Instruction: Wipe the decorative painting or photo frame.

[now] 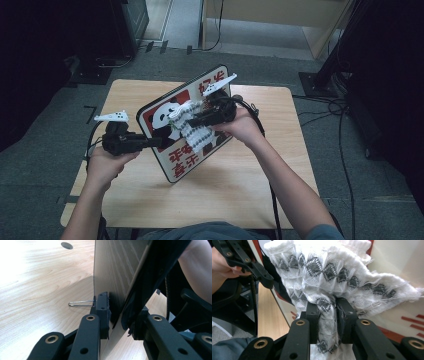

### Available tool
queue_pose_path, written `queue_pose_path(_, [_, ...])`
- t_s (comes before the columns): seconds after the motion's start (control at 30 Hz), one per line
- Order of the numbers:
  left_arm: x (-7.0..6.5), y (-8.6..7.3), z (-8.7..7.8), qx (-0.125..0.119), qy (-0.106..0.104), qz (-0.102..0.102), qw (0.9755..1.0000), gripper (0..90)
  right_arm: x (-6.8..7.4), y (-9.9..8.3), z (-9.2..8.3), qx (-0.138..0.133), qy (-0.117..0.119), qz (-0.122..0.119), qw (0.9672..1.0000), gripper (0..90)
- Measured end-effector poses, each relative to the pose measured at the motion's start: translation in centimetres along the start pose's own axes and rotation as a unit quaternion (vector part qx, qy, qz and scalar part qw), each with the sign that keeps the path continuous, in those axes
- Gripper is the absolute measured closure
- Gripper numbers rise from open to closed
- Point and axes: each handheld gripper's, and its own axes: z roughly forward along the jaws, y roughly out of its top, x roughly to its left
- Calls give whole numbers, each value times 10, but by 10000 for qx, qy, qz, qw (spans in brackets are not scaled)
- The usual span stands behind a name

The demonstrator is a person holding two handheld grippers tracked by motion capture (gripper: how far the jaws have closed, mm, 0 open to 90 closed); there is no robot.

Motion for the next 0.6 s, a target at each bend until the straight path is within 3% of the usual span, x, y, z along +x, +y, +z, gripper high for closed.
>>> queue_pose_path(0.6, [-1, 0, 0, 6, 13, 11, 10000, 741, -4, -23, 13, 74, 74, 97, 9999, 749])
